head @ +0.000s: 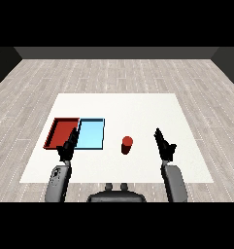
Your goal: Pick the red can and put it in the red box
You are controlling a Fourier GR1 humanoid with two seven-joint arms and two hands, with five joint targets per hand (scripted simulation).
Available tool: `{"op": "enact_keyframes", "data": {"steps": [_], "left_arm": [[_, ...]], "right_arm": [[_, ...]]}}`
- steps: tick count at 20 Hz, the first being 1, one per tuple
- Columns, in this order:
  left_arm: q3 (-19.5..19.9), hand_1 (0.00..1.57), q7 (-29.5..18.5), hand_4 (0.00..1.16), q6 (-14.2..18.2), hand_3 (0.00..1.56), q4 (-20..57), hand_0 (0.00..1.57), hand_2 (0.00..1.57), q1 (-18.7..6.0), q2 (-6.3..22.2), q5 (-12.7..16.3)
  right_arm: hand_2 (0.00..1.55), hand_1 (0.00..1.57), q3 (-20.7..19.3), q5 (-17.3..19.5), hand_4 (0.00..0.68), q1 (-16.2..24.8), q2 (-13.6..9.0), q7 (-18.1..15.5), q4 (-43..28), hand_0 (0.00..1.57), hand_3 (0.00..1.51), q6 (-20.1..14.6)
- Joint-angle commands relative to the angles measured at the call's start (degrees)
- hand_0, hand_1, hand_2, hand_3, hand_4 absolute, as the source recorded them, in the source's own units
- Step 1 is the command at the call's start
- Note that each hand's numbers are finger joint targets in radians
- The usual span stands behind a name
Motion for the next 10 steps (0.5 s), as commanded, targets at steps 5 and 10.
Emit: {"op": "enact_keyframes", "data": {"steps": [5,10], "left_arm": [[0.60,0.00,2.44,0.00,-0.92,0.00,-0.24,0.00,0.00,-1.34,-0.94,1.11],[1.76,0.00,-17.45,0.00,-1.47,0.00,-4.16,0.00,0.00,-3.21,-2.87,2.32]], "right_arm": [[0.00,0.00,-4.11,-4.98,0.000,8.30,-3.71,-3.64,-5.14,0.00,0.00,7.68],[0.00,0.00,-5.82,-8.57,0.000,7.42,-2.53,-18.31,-9.48,0.00,0.00,10.58]]}}
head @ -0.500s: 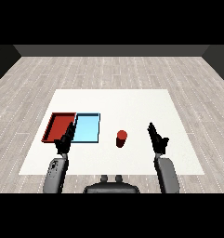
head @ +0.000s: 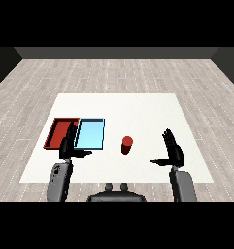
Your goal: Pick the red can and put it in the red box
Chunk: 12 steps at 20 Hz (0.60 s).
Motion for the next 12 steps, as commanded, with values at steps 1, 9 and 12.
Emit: {"op": "enact_keyframes", "data": {"steps": [1,9,12], "left_arm": [[0.18,0.00,-8.69,0.00,-0.94,0.00,-4.01,0.00,0.00,2.68,-0.68,0.72],[0.79,0.00,-19.69,0.00,-0.21,0.00,10.79,0.00,0.00,-2.00,-2.41,-2.02],[-1.53,0.00,-14.17,0.00,0.78,0.00,1.64,0.00,0.00,0.37,-3.09,-1.95]], "right_arm": [[0.00,0.00,-2.03,-3.57,0.000,3.73,-1.10,-8.24,-3.62,0.00,0.00,4.73],[0.00,0.00,-2.25,-1.45,0.000,7.28,0.32,-13.02,-1.71,0.00,0.00,6.58],[0.00,0.00,-2.42,0.53,0.000,2.67,0.39,-14.10,2.92,0.00,0.00,7.00]]}}
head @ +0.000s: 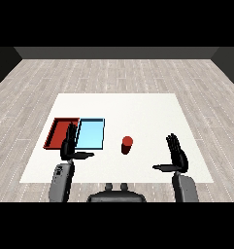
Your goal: Pick the red can and put it in the red box
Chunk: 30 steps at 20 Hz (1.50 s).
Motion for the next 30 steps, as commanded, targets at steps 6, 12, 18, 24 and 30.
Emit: {"op": "enact_keyframes", "data": {"steps": [6,12,18,24,30], "left_arm": [[0.73,0.00,-0.81,0.00,-0.81,0.00,-0.36,0.00,0.00,0.76,0.98,-0.04],[-1.09,0.00,2.49,0.00,2.83,0.00,-1.99,0.00,0.00,0.06,-1.24,-2.13],[2.33,0.00,0.02,0.00,1.09,0.00,4.23,0.00,0.00,-4.44,0.90,0.50],[2.24,0.00,-1.99,0.00,-0.33,0.00,4.08,0.00,0.00,-1.14,0.90,1.27],[1.77,0.00,-4.07,0.00,-0.66,0.00,5.11,0.00,0.00,-0.37,-0.06,1.68]], "right_arm": [[0.00,0.00,-0.15,3.44,0.000,-3.12,0.73,-2.35,4.80,0.00,0.00,0.63],[0.00,0.00,1.99,1.58,0.000,-7.84,2.95,6.74,0.93,0.00,0.00,-1.66],[0.00,0.00,-0.15,-1.40,0.000,-10.80,2.68,5.90,7.08,0.00,0.00,-0.22],[0.00,0.00,4.42,-0.13,0.000,-12.18,7.61,10.51,5.91,0.00,0.00,-4.57],[0.00,0.00,4.47,-0.92,0.000,-14.67,7.60,5.58,14.87,0.00,0.00,-3.10]]}}
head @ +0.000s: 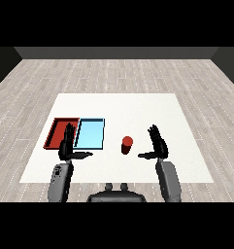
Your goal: Pick the red can and put it in the red box
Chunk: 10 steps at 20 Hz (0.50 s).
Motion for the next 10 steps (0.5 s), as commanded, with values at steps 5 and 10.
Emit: {"op": "enact_keyframes", "data": {"steps": [5,10], "left_arm": [[-0.36,0.00,-1.67,0.00,0.75,0.00,0.43,0.00,0.00,0.84,-0.85,-0.26],[1.54,0.00,3.21,0.00,-2.08,0.00,-3.50,0.00,0.00,0.11,1.70,2.98]], "right_arm": [[0.00,0.00,5.74,1.01,0.000,1.31,0.92,-4.77,3.71,0.00,0.00,-4.15],[0.00,0.00,8.52,-0.97,0.000,-2.77,0.93,-8.36,10.91,0.00,0.00,-6.42]]}}
